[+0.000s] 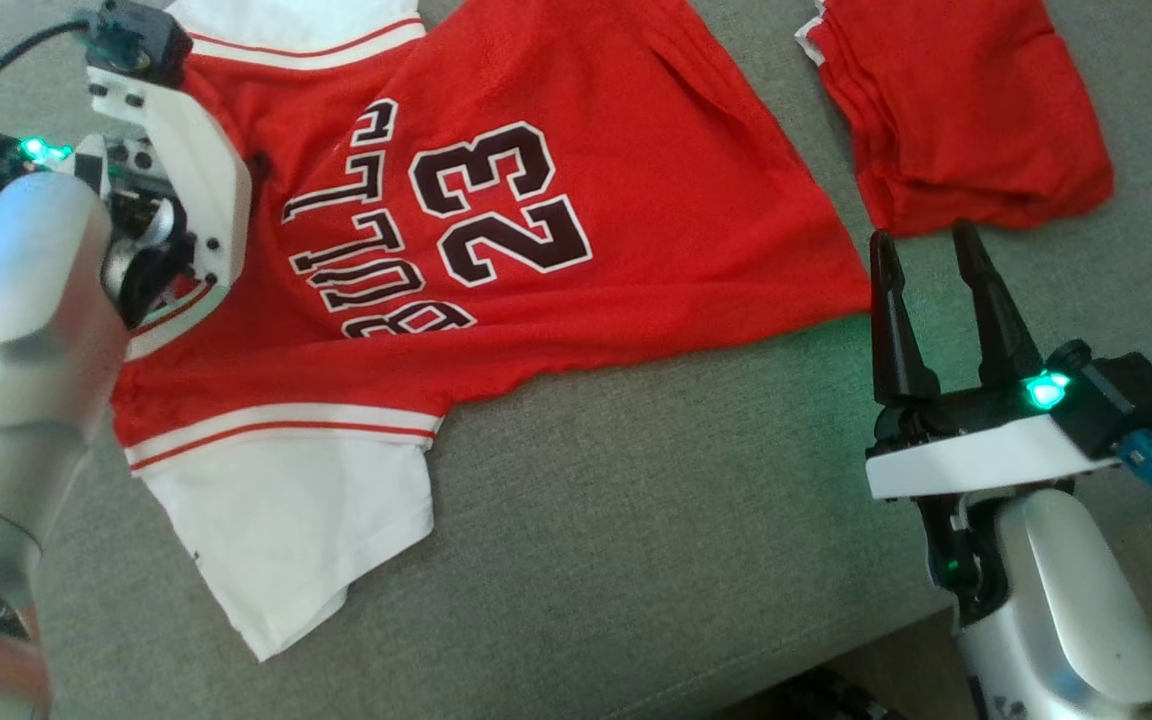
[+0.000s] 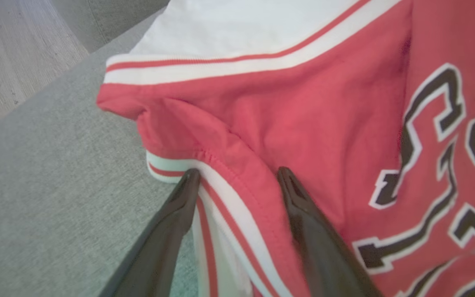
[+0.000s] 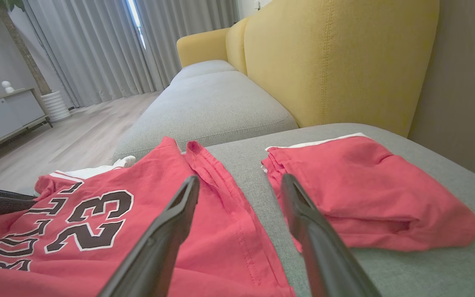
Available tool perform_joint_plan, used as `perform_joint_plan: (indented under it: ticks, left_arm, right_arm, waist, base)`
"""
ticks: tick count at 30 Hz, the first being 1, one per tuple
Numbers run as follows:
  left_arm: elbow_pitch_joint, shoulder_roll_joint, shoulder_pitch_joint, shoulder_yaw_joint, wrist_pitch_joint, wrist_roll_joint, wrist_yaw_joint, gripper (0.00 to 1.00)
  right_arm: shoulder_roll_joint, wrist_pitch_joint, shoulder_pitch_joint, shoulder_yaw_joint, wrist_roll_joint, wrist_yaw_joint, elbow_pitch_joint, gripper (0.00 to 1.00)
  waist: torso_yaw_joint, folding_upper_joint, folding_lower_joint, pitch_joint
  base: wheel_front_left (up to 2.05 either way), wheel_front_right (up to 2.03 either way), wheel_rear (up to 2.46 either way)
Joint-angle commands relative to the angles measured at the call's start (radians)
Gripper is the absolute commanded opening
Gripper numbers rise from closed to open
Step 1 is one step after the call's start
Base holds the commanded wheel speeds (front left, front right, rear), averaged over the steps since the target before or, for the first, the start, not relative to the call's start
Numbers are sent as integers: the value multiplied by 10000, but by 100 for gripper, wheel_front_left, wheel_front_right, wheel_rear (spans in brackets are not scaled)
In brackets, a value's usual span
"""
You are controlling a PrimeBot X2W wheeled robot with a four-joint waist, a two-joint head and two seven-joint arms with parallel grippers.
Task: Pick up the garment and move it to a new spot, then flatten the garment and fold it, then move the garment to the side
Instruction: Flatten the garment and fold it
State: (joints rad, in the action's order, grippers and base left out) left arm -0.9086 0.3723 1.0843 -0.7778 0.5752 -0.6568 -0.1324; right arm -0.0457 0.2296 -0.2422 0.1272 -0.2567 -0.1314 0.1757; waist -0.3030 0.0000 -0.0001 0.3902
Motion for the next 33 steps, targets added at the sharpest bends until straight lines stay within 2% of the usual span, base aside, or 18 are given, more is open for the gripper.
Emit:
perform_joint_plan:
  ticks: [1,2,3,4,8,15,25,28,29,30,31,33]
  left_arm:
    - [-21,417,279,97,200,-81,18,100]
    - [-91,424,276,29,312,-118,18,100]
    - [-146,434,267,-28,418,-176,18,75]
    - [-181,481,276,-111,480,-280,18,0]
    - [-336,643,451,-66,-107,-223,156,0]
    - [-875,829,986,195,-2263,272,1264,0]
    - [-1914,1051,1700,655,-4474,464,2626,0]
    - [-2109,985,1807,769,-5003,403,2731,0]
    - [-2165,937,1814,777,-5143,384,2690,27]
    - [-2228,902,1827,764,-5297,399,2685,95]
    - [-2297,834,1820,747,-5399,397,2649,100]
    - [-2387,684,1789,693,-5631,404,2527,100]
  right_arm:
    - [-45,99,-301,234,-61,7,-287,100]
    - [-45,111,-309,242,-70,7,-300,100]
    - [-45,121,-317,245,-75,7,-314,100]
    - [-45,137,-338,245,-84,7,-340,100]
    - [-45,158,-356,216,-83,7,-384,100]
    - [-45,171,-354,203,-25,7,-407,100]
    - [-45,145,-332,277,17,7,-442,100]
    - [-45,116,-335,254,53,7,-464,100]
    - [-45,102,-337,242,67,7,-473,100]
    - [-45,89,-341,227,86,7,-482,100]
    - [-45,79,-346,212,106,7,-487,100]
    - [-45,67,-358,176,142,7,-504,100]
  waist:
    - [-47,0,1,43]
    - [-67,0,1,57]
    - [-85,0,1,69]
    - [-115,0,1,97]
    - [-124,0,1,143]
    - [-87,0,1,193]
    - [28,0,1,285]
    - [130,0,1,301]
    - [182,0,1,298]
    - [242,0,1,291]
    - [313,0,1,269]
    - [468,0,1,193]
  base:
    - [0,0,0]
    - [0,0,0]
    - [0,0,0]
    - [0,0,0]
    - [0,0,0]
    - [0,0,0]
    - [0,0,0]
    - [0,0,0]
    - [0,0,0]
    - [0,0,0]
    - [0,0,0]
    - [0,0,0]
